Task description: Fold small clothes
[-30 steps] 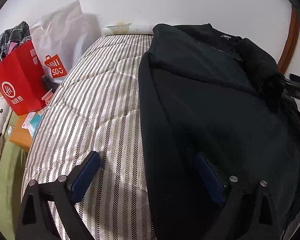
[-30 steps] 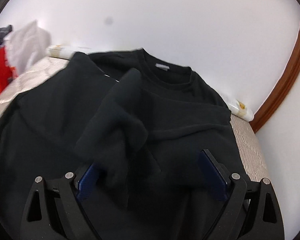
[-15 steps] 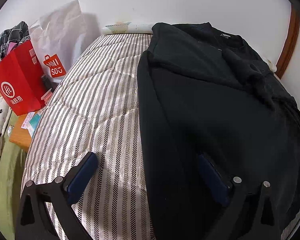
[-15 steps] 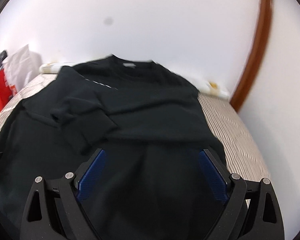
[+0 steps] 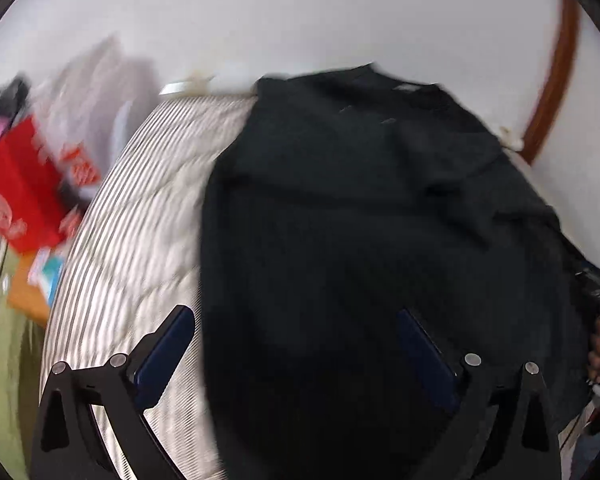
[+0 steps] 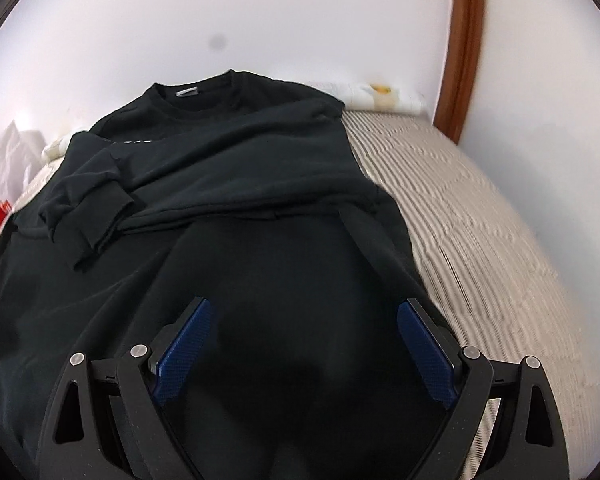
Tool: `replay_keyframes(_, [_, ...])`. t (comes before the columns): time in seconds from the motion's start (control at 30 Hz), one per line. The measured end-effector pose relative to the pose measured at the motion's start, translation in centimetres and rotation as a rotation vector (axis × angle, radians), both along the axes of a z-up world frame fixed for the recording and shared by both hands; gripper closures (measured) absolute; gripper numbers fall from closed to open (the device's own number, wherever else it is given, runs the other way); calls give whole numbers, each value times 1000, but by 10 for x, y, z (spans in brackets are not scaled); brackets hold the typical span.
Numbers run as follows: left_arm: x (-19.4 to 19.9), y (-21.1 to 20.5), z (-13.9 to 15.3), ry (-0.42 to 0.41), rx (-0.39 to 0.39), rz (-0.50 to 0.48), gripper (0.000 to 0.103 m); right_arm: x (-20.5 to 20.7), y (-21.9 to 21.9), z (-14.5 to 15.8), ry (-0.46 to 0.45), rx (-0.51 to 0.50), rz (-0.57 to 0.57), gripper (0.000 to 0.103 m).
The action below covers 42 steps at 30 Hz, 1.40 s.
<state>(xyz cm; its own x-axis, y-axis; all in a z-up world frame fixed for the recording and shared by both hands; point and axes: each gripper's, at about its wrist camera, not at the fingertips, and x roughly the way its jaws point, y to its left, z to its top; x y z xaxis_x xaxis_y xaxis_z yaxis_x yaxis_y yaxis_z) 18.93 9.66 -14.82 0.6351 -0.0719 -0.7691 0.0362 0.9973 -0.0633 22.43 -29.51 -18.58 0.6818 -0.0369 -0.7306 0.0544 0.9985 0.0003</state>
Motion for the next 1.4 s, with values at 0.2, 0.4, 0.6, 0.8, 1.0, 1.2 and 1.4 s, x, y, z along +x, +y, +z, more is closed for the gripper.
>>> replay_keyframes(0.2, [25,-85,23,-59,48,-143,2,6,5,-8,23,-1,13,10])
replay_keyframes(0.4, [50,-169,13,-63,162,-298,2,7,3,-12,44,10,-4,14])
replay_keyframes(0.6, [75,-221,-17,-73,363,-330,9,6,1,-14,46,4,-21,15])
replay_keyframes(0.8, [96,-218,-33,-88,399,-252,54,5,-2,-14,42,24,-23,15])
replay_keyframes(1.0, [91,-175,3,-131,222,-236,90,6,-2,-13,44,33,-23,15])
replay_keyframes(1.2, [100,-92,38,-211,189,-62,93,6,-2,-14,49,28,-27,15])
replay_keyframes(1.4, [120,8,22,-96,52,95,66,8,-1,-15,58,22,-28,15])
